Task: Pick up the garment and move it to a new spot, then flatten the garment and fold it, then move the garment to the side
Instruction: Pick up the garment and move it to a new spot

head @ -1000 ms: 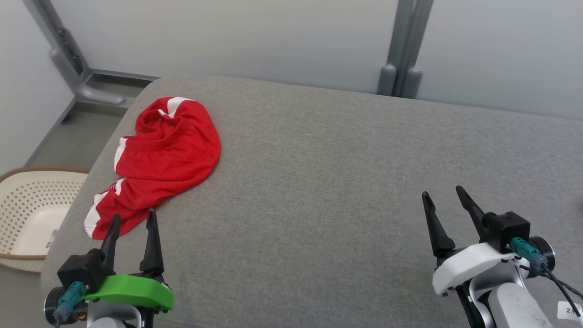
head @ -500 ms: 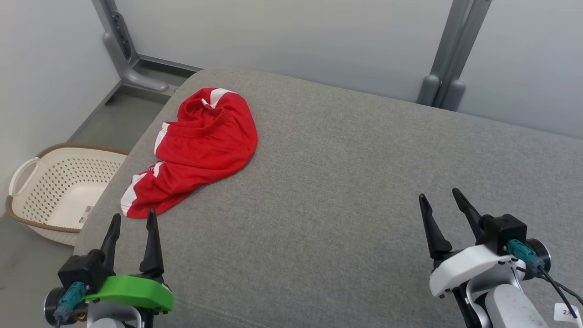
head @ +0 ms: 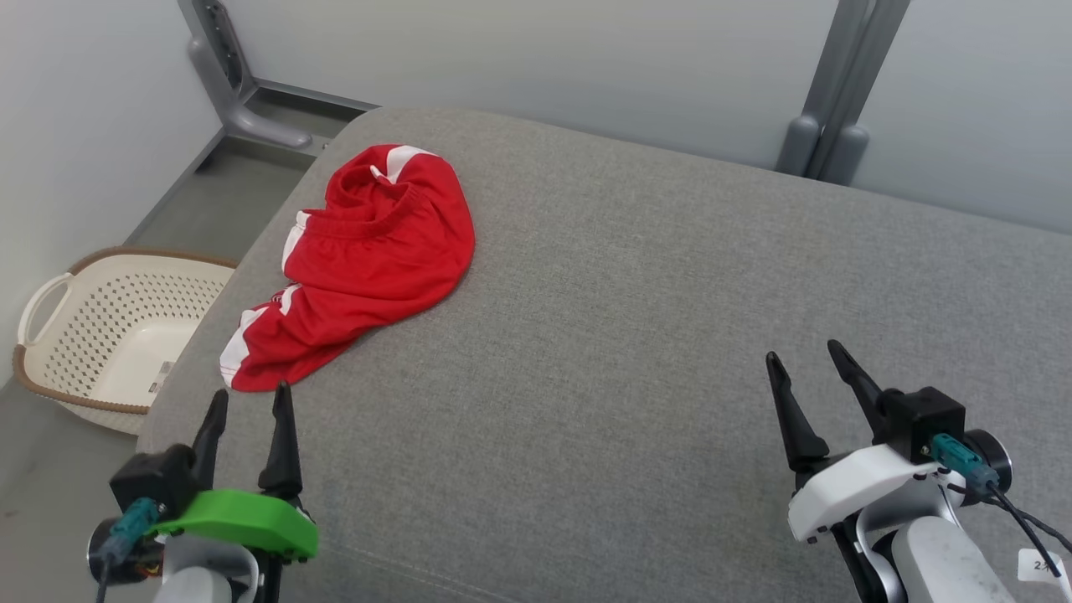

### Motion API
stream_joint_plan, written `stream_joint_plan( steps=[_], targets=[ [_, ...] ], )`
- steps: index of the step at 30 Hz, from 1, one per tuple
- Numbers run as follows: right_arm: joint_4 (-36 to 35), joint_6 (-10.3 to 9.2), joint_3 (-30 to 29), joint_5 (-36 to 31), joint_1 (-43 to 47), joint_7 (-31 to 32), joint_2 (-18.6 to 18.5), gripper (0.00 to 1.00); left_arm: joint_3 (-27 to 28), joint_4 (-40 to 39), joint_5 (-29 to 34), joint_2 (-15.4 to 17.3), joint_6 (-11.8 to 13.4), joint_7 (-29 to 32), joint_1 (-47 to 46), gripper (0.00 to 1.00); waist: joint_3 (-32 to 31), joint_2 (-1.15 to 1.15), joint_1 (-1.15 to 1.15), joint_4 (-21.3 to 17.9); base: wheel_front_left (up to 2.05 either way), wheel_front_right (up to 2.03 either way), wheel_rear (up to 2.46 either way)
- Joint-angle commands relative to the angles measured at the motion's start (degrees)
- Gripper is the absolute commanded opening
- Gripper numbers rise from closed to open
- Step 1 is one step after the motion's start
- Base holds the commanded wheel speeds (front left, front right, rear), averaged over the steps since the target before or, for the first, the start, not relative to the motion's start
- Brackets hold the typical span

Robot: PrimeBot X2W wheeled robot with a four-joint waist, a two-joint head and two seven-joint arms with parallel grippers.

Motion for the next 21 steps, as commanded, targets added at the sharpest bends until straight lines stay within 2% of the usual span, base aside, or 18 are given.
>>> stream_joint_plan(
  steps=[1,5,6,12,16,21],
  targets=[
    [-0.6,-0.11,0.1,-0.4,-1.2,0.3,-0.6,1.00,0.3,1.2,-1.5,0.6,-0.1,0.5,-2.6,1.00,1.8,0.00,0.00,-0.6,0.00,0.00,0.00],
    [-2.0,-0.11,0.6,-1.1,-2.5,1.5,-1.8,1.00,0.6,5.8,-3.7,1.7,0.0,2.1,-9.0,1.00,5.3,0.00,0.00,-1.5,0.00,0.00,0.00],
    [-2.6,-0.11,1.0,-1.3,-3.4,2.2,-2.5,1.00,1.0,9.1,-5.2,2.2,0.0,4.0,-12.4,1.00,7.1,0.00,0.00,-2.2,0.00,0.00,0.00],
    [-5.6,-0.11,2.1,-2.3,-6.0,4.2,-5.7,1.00,2.6,18.4,-9.5,3.3,0.0,9.5,-23.4,1.00,13.0,0.00,0.00,-4.6,0.00,0.00,0.00],
    [-8.8,-0.11,3.0,-2.9,-7.7,6.4,-7.7,1.00,3.9,24.8,-12.9,5.1,0.0,13.9,-30.0,1.00,17.5,0.00,0.00,-6.7,0.00,0.00,0.00],
    [-12.5,-0.11,3.2,-3.2,-9.0,7.9,-9.3,1.00,5.1,29.8,-14.3,7.5,0.1,15.5,-35.6,1.00,22.3,0.00,0.00,-9.6,0.00,0.00,0.00]
  ],
)
